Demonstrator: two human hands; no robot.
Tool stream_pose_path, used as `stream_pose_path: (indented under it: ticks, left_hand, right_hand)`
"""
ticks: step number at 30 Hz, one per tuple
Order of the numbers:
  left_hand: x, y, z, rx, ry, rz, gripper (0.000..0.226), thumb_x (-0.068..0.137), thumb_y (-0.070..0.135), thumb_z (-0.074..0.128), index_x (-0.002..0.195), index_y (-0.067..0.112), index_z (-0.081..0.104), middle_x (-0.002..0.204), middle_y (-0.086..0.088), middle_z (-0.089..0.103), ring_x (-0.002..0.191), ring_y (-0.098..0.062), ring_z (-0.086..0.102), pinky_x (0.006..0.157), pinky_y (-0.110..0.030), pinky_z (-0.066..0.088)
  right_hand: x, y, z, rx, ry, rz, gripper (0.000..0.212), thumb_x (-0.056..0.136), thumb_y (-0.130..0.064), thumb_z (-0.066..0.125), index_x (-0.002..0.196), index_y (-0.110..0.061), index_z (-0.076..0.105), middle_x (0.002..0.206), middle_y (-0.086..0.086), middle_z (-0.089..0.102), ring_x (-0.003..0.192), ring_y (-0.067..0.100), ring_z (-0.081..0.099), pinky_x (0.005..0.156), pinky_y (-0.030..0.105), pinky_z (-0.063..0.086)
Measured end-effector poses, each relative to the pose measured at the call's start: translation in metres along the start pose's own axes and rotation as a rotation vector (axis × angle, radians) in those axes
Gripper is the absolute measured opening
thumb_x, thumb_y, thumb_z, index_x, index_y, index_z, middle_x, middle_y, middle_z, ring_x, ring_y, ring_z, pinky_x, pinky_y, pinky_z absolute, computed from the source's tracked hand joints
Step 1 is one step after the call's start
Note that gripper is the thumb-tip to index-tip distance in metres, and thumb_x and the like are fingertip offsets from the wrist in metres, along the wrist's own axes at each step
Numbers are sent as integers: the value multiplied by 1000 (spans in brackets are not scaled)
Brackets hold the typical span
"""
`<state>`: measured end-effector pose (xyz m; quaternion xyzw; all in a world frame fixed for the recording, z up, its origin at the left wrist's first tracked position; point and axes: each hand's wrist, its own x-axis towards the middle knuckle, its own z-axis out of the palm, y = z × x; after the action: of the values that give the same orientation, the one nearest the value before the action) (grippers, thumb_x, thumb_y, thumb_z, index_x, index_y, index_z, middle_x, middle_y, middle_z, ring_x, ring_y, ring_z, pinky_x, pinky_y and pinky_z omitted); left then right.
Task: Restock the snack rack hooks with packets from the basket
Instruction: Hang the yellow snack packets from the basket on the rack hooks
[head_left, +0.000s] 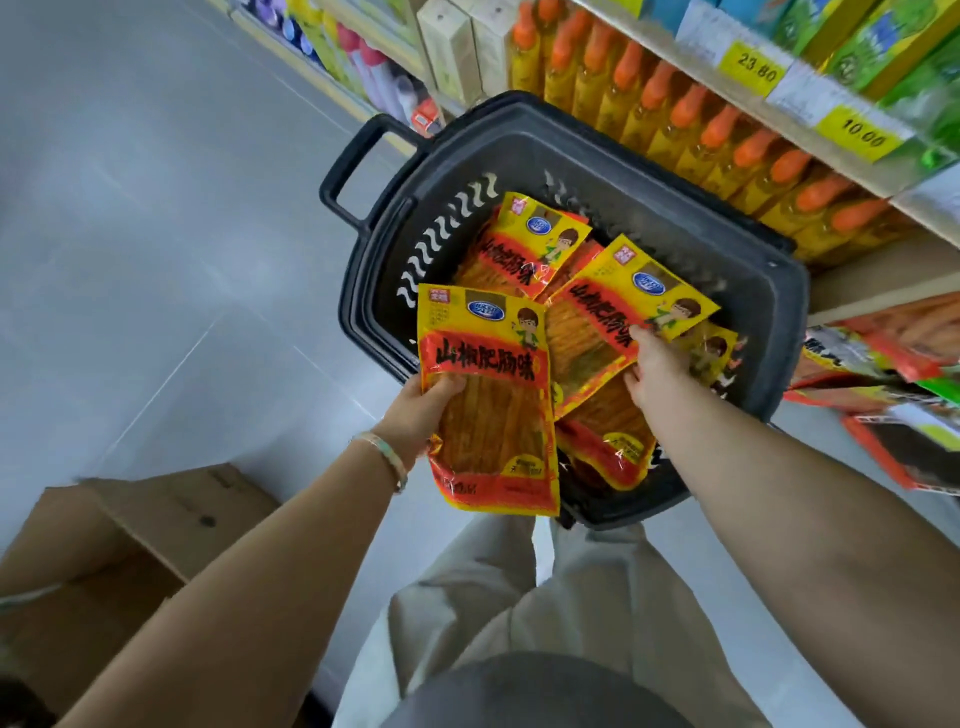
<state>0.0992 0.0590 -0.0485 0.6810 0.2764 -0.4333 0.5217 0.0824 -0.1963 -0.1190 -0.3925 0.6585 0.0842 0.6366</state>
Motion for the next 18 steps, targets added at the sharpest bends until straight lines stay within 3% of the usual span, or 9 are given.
stream_pose_path:
  ticks: [2, 5, 8, 10, 12, 15, 18]
  left_hand:
    - [-4, 4, -3, 5, -34, 1, 31, 93, 19, 51, 123, 13, 54, 118, -13, 64, 106, -32, 62, 96, -49, 48]
    - [-14, 15, -5, -40, -90, 15, 38, 91, 11, 49, 129, 10, 49, 118, -16, 65, 105, -33, 63, 89, -44, 53]
    - [-29, 31, 3, 3, -170, 83, 44, 95, 46, 44, 131, 20, 47, 120, -12, 64, 106, -30, 64, 83, -41, 54]
    - [-40, 41, 14, 108, -207, 140, 65, 88, 68, 29, 133, 25, 48, 122, -9, 63, 111, -27, 61, 95, -48, 49]
    - [-56, 50, 29, 198, -205, 238, 69, 86, 71, 28, 134, 26, 48, 124, -8, 62, 113, -28, 59, 101, -52, 43]
    - [-80, 64, 60, 285, -202, 437, 58, 89, 66, 37, 126, 25, 54, 118, -4, 65, 108, -23, 61, 99, -49, 46]
    - [-109, 76, 103, 299, -186, 584, 47, 91, 56, 46, 125, 25, 52, 113, 9, 63, 97, -8, 63, 83, -32, 53]
  right_hand:
    - [-17, 8, -2, 114, -44, -31, 48, 81, -21, 70, 124, -14, 51, 122, 10, 60, 103, 24, 60, 75, 34, 51]
    - [-45, 23, -16, 258, -153, -79, 38, 81, -8, 66, 118, -14, 58, 114, 11, 65, 99, 25, 65, 71, 33, 56]
    - [-78, 34, -40, 329, -177, -169, 39, 87, -17, 64, 125, -18, 55, 119, 9, 65, 103, 23, 64, 76, 34, 55]
    - [-96, 36, -60, 343, -169, -242, 36, 93, -36, 56, 125, -22, 53, 126, 6, 62, 106, 21, 62, 88, 40, 51]
    - [-112, 36, -84, 333, -104, -317, 42, 93, -49, 50, 125, -23, 51, 130, 7, 59, 108, 22, 60, 92, 43, 48]
    - [-137, 34, -128, 195, 120, -450, 65, 88, -61, 47, 135, -15, 48, 132, 9, 54, 119, 25, 53, 104, 43, 40]
    - [-169, 32, -187, 198, 276, -694, 47, 93, -52, 46, 126, -20, 58, 122, 1, 59, 111, 14, 51, 100, 28, 35]
